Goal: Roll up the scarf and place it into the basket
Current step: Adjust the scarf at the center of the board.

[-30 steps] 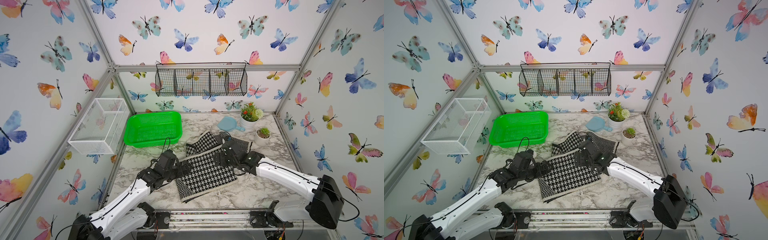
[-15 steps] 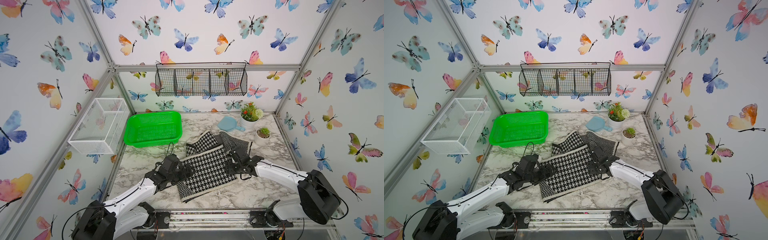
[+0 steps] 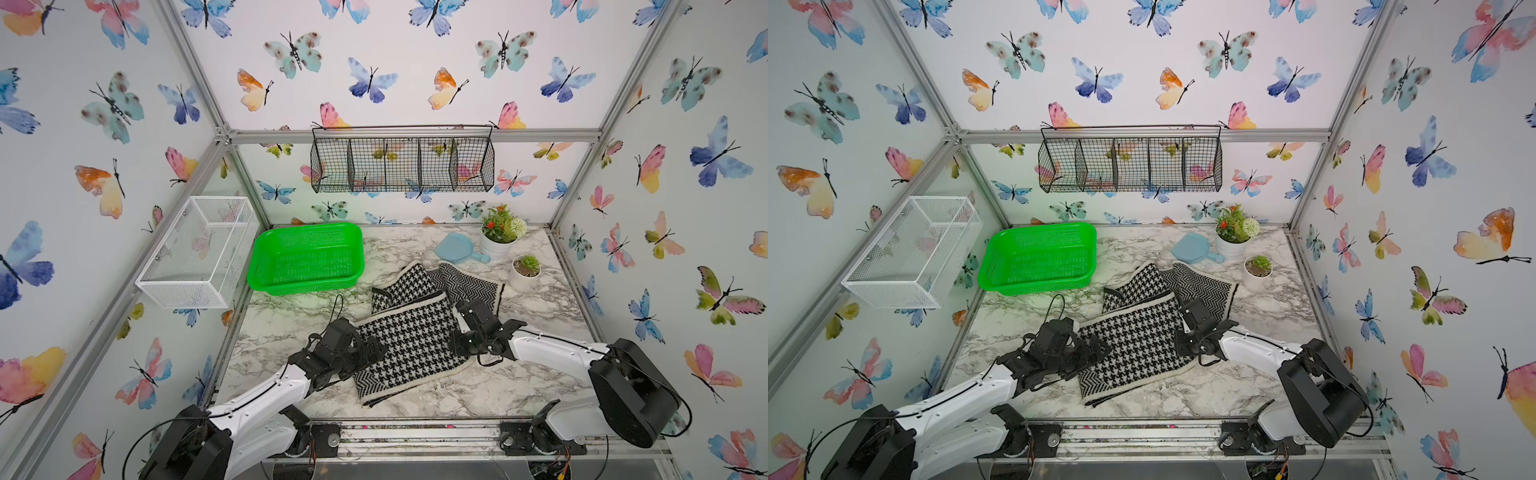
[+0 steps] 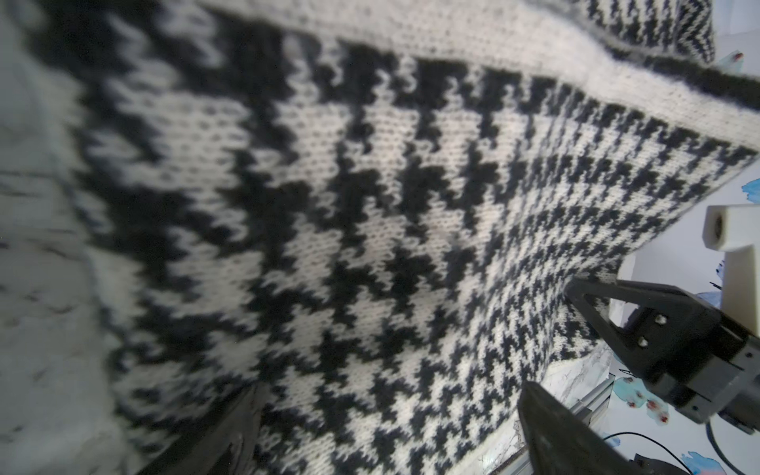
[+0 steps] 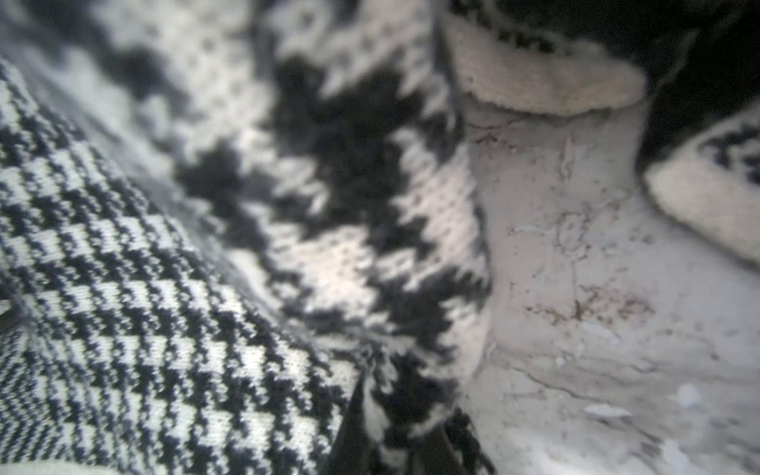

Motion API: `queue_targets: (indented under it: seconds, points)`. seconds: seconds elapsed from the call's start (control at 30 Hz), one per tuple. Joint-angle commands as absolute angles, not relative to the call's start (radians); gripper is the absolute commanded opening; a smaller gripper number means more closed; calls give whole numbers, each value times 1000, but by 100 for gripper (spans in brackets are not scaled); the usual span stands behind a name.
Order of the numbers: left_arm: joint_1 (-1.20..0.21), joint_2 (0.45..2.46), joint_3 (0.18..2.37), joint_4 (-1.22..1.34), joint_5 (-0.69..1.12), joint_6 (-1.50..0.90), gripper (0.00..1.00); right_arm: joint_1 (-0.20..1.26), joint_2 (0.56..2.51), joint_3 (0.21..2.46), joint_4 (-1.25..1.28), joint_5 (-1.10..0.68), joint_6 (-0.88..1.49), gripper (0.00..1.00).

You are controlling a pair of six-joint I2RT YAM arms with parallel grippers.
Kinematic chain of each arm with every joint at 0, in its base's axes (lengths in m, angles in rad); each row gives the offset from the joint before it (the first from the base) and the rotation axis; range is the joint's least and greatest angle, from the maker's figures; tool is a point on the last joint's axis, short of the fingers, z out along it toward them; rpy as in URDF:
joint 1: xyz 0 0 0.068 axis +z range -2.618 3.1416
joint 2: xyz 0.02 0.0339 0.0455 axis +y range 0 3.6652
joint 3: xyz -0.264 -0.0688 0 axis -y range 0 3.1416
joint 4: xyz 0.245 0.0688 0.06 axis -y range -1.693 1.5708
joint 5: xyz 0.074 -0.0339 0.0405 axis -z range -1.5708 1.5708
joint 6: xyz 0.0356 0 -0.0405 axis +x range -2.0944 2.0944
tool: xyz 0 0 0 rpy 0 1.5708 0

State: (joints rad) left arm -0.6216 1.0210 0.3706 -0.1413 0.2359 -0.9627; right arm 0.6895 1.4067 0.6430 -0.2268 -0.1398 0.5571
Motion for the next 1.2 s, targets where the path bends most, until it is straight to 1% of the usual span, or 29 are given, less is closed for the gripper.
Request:
queue_targets:
  seconds: [0.0, 0.1, 0.23, 0.5, 0.73, 0.8, 0.9, 1.1, 1.13, 1.17]
  points:
    - [-608, 1040, 402, -239, 167, -958, 98, 726, 1368, 633, -234, -185, 601, 10]
    - [-574, 1040, 428, -289, 134, -939, 98, 771, 1355, 642, -255, -171, 626, 8]
    - [-520, 1047, 441, -295, 118, -920, 98, 858, 1366, 664, -255, -147, 665, 9]
    - [-360, 1109, 527, -376, 108, -794, 98, 1051, 1475, 713, -201, -103, 767, 9]
    - [-198, 1192, 642, -421, 122, -670, 98, 1156, 1547, 755, -132, -84, 854, 10]
    - [-165, 1213, 694, -457, 165, -637, 98, 1199, 1562, 761, -105, -79, 880, 10]
    - [-166, 1167, 698, -472, 223, -639, 98, 1212, 1572, 764, -75, -68, 903, 10]
    - [-181, 960, 596, -504, 421, -664, 98, 1212, 1554, 749, -113, -8, 927, 8]
    - [-188, 927, 570, -509, 448, -674, 98, 1212, 1542, 740, -121, 2, 933, 10]
    - [-199, 894, 548, -514, 466, -685, 98, 1212, 1524, 726, -124, 18, 943, 16]
